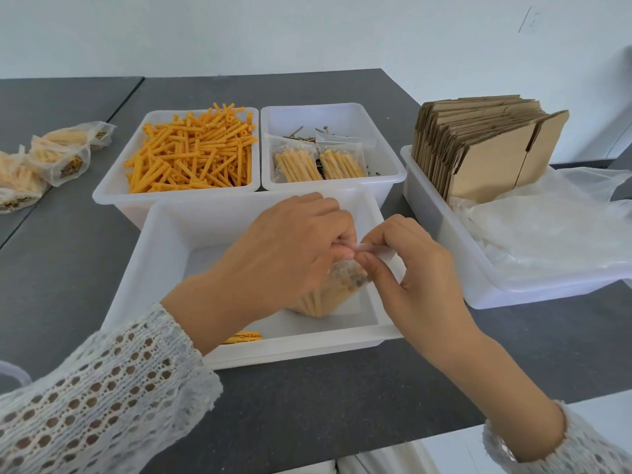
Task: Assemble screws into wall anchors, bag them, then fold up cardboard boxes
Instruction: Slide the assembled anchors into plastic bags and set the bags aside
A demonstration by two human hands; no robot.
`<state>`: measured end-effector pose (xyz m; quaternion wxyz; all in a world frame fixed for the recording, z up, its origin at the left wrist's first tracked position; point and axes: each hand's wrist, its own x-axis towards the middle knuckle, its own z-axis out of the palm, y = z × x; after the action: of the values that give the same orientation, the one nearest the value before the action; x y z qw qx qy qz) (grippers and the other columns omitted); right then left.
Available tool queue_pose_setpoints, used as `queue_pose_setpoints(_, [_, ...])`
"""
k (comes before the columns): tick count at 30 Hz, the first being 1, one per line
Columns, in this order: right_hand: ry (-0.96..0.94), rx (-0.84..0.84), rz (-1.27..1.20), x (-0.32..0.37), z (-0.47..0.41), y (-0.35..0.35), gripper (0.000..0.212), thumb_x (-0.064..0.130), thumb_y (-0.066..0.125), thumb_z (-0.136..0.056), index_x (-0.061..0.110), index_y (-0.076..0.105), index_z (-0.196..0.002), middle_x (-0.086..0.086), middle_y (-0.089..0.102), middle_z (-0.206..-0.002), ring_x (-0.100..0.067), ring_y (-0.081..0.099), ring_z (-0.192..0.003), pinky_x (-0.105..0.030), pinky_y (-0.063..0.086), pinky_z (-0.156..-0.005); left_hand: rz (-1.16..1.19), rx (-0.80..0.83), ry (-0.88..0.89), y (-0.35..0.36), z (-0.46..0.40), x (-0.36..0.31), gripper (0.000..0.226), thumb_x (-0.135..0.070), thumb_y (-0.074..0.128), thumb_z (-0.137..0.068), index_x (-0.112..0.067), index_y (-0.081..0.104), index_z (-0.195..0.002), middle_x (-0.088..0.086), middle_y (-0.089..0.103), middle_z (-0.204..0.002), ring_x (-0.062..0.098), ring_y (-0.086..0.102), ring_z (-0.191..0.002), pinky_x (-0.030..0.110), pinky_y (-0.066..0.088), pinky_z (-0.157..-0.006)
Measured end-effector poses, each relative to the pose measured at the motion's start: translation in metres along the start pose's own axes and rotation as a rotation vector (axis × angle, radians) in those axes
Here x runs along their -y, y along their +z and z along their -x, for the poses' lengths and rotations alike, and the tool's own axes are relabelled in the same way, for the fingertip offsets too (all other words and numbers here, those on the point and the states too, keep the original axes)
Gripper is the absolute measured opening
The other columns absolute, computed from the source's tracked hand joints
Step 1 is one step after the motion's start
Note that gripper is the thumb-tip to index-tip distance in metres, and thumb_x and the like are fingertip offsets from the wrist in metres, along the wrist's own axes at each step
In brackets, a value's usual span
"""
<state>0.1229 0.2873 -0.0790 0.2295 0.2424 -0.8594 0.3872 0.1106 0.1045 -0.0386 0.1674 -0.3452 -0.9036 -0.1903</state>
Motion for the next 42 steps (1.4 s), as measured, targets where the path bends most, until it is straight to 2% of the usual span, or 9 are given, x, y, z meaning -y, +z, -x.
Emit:
queue_pose_setpoints(11, [0.067, -0.047, 0.082, -0.005, -0.009, -0.006, 0.029, 0.027, 0.072, -0.086, 0.018, 0.05, -0.07, 0.007, 0.049, -0.067, -0.018, 0.048, -0.065, -0.041, 0.046, -0.06, -0.278, 0.262, 0.139, -0.031, -0.017, 0.017, 0.024, -0.039, 0.035, -0.098, -0.022, 0.043, -0.082, -0.008, 0.044, -0.079, 0.014, 0.043, -0.074, 0.031, 0.039, -0.068])
queue_pose_setpoints(15, [0.09, -0.111, 0.055, -0.002, -0.011, -0.019, 0.04, 0.041, 0.065, -0.087, 0.02, 0.041, -0.062, 0.01, 0.04, -0.059, -0.013, 0.041, -0.056, -0.027, 0.038, -0.051, -0.314, 0.364, 0.124, -0.048, -0.051, 0.022, 0.028, -0.047, 0.032, -0.098, -0.028, 0.042, -0.08, -0.01, 0.048, -0.07, 0.01, 0.047, -0.069, 0.037, 0.044, -0.068])
queue_pose_setpoints(20, [0.258, -0.249, 0.045, -0.015, 0.018, -0.067, 0.028, 0.04, 0.063, -0.091, 0.032, 0.048, -0.069, 0.008, 0.056, -0.072, -0.008, 0.054, -0.076, -0.01, 0.039, -0.063, -0.191, 0.145, 0.103, -0.089, -0.106, 0.061, 0.023, -0.037, 0.049, -0.102, -0.025, 0.056, -0.084, -0.004, 0.053, -0.066, 0.01, 0.05, -0.062, 0.031, 0.036, -0.059])
queue_pose_setpoints(24, [0.409, -0.408, 0.097, -0.023, 0.057, -0.106, 0.011, 0.028, 0.057, -0.083, 0.036, 0.055, -0.076, 0.012, 0.063, -0.088, -0.004, 0.058, -0.082, -0.001, 0.038, -0.066, -0.104, 0.019, 0.017, -0.093, -0.161, 0.104, 0.022, -0.031, 0.052, -0.101, -0.016, 0.064, -0.09, 0.011, 0.062, -0.077, 0.029, 0.056, -0.072, 0.039, 0.045, -0.069])
queue_pose_setpoints(26, [0.459, -0.482, 0.1, -0.027, 0.077, -0.118, 0.008, 0.031, 0.057, -0.08, 0.036, 0.058, -0.075, 0.013, 0.065, -0.085, -0.005, 0.059, -0.078, -0.005, 0.041, -0.067, -0.096, 0.032, -0.06, -0.074, -0.18, 0.122, 0.022, -0.028, 0.054, -0.101, -0.012, 0.067, -0.093, 0.012, 0.066, -0.083, 0.031, 0.06, -0.078, 0.04, 0.047, -0.073])
queue_pose_setpoints(30, [0.494, -0.543, 0.116, -0.038, 0.115, -0.129, 0.005, 0.042, 0.054, -0.077, 0.041, 0.059, -0.074, 0.014, 0.062, -0.075, -0.013, 0.058, -0.069, -0.034, 0.045, -0.065, -0.268, 0.003, -0.199, -0.018, -0.187, 0.149, 0.023, -0.02, 0.05, -0.102, -0.008, 0.069, -0.097, 0.009, 0.069, -0.088, 0.033, 0.061, -0.088, 0.04, 0.044, -0.079])
queue_pose_setpoints(34, [0.54, -0.568, 0.113, -0.048, 0.136, -0.138, 0.025, 0.02, 0.054, -0.075, 0.044, 0.061, -0.078, 0.018, 0.06, -0.08, -0.01, 0.057, -0.074, -0.036, 0.043, -0.066, -0.271, -0.055, -0.298, 0.015, -0.187, 0.151, 0.025, -0.019, 0.044, -0.103, -0.01, 0.067, -0.097, 0.007, 0.067, -0.085, 0.034, 0.061, -0.088, 0.042, 0.048, -0.075])
queue_pose_setpoints(39, [0.489, -0.588, 0.237, -0.043, 0.108, -0.144, 0.029, 0.041, 0.048, -0.082, 0.049, 0.057, -0.108, 0.021, 0.057, -0.111, -0.012, 0.056, -0.103, -0.018, 0.044, -0.084, -0.141, 0.026, -0.475, 0.018, -0.191, 0.164, 0.034, -0.023, 0.036, -0.106, -0.002, 0.062, -0.11, 0.015, 0.065, -0.1, 0.037, 0.059, -0.1, 0.045, 0.046, -0.09])
queue_pose_setpoints(42, [0.535, -0.453, 0.336, -0.051, 0.078, -0.139, 0.049, 0.05, 0.057, -0.09, 0.037, 0.045, -0.136, 0.012, 0.046, -0.139, -0.019, 0.038, -0.127, -0.04, 0.039, -0.1, -0.022, 0.107, -0.521, 0.024, -0.18, 0.162, 0.033, -0.026, 0.045, -0.104, -0.01, 0.058, -0.129, 0.01, 0.062, -0.113, 0.032, 0.059, -0.106, 0.038, 0.04, -0.095])
